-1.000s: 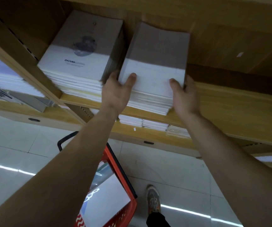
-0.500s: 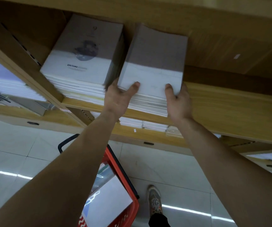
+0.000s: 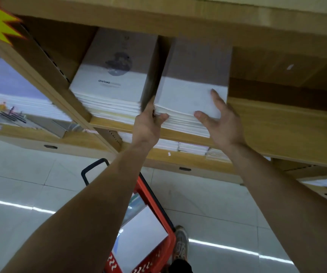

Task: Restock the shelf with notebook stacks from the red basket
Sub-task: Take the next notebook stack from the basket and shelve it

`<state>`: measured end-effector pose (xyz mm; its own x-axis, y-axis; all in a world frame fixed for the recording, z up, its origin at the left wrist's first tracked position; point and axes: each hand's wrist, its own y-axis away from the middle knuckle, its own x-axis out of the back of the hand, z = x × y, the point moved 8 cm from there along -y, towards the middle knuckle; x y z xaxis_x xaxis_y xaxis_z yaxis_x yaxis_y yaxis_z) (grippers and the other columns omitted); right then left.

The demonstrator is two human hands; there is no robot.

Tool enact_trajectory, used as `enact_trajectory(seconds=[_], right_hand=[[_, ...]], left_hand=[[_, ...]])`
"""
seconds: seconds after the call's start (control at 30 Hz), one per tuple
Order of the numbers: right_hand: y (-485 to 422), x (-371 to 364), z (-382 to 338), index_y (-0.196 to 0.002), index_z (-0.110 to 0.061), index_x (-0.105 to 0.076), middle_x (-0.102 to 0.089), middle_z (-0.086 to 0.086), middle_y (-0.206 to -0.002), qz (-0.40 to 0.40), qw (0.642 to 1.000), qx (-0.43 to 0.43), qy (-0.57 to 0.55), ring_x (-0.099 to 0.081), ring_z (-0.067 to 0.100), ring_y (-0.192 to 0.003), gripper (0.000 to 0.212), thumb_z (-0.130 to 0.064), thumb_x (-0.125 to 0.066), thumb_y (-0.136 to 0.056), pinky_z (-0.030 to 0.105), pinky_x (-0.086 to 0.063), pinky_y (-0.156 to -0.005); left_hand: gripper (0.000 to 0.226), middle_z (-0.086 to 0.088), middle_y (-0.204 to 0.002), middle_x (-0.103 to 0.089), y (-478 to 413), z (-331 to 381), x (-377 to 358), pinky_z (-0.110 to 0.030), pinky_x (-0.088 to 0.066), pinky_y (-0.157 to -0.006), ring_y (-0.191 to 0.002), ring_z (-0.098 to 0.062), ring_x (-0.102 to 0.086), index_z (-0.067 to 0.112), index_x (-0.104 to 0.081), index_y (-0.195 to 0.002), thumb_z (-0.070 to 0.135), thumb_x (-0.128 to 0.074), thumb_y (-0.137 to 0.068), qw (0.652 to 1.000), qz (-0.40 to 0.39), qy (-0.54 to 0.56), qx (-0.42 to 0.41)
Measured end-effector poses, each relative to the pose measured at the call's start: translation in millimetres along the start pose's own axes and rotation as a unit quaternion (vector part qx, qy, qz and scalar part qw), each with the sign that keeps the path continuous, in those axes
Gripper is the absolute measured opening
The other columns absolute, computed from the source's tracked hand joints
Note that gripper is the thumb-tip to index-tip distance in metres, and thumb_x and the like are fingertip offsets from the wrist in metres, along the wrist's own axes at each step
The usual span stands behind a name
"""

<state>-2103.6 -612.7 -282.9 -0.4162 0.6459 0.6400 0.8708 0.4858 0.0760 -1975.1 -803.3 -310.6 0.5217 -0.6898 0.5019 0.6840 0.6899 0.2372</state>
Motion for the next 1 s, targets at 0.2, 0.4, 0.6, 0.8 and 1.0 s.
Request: enact_trajectory(seconds=[0.2,0.4,0.6,0.8,1.0], right_hand=[[-6.8,6.7,2.9,-0.156,-0.039,-0.032,-0.043,-0.006,-0.155,-0.017,1.0,0.006,-0.017,-0.043,0.015,-0.139,0.076,-0.053,-0.067,-0.09,0.023,-0.035,-0.109],[5.8,-1.5,2.0,-0.159,-0.036,-0.024,-0.041,-0.006,-0.153,-0.013,1.0,-0.008,-0.015,-0.039,0.01,-0.134,0.101,-0.045,-0.084,-0.077,0.02,-0.032,-0.105],[-0.5,-6.1,4.2,-0.159,-0.037,-0.023,-0.047,0.0,-0.152,0.003,1.0,-0.002,0.023,-0.046,0.021,-0.136,0.098,-0.042,-0.081,-0.08,0.031,-0.041,-0.108],[2.9,-3.6,-3.4,-0.157,-0.042,-0.019,-0.042,0.004,-0.15,-0.008,0.999,-0.017,0.042,-0.047,0.028,-0.133,0.096,-0.047,-0.078,-0.082,0.043,-0.047,-0.106],[55.9,-6.1,-3.8,-0.16,-0.036,0.005,-0.035,0.005,-0.157,0.034,0.994,-0.09,0.049,-0.052,0.032,-0.13,0.111,-0.042,-0.076,-0.085,0.037,-0.048,-0.093]], left_hand=[[0.048,-0.002,-0.116,-0.067,-3.6,-2.6,-4.5,-0.045,-0.051,-0.101,-0.111,-0.022,-0.063,0.023,-0.045,-0.144,0.035,-0.057,-0.1,0.999,-0.004,-0.034,-0.001],[0.062,0.001,-0.128,-0.065,-3.6,-10.3,-7.3,-0.04,-0.047,-0.107,-0.124,-0.019,-0.058,0.019,-0.04,-0.148,0.031,-0.067,-0.094,0.998,-0.052,-0.017,0.005],[0.054,-0.003,-0.113,-0.071,-12.7,-15.8,-8.0,-0.046,-0.053,-0.097,-0.108,-0.023,-0.066,0.02,-0.047,-0.14,0.045,-0.062,-0.095,0.998,-0.005,-0.069,0.013],[0.056,-0.006,-0.122,-0.067,-2.7,-9.5,-4.8,-0.045,-0.052,-0.097,-0.113,-0.027,-0.063,0.02,-0.043,-0.142,0.048,-0.058,-0.096,0.996,-0.036,-0.085,0.003],[0.067,-0.004,-0.143,-0.056,58.4,-51.9,28.1,-0.044,-0.047,-0.104,-0.124,-0.024,-0.057,0.024,-0.037,-0.151,0.056,-0.056,-0.095,0.972,-0.132,-0.192,0.008]])
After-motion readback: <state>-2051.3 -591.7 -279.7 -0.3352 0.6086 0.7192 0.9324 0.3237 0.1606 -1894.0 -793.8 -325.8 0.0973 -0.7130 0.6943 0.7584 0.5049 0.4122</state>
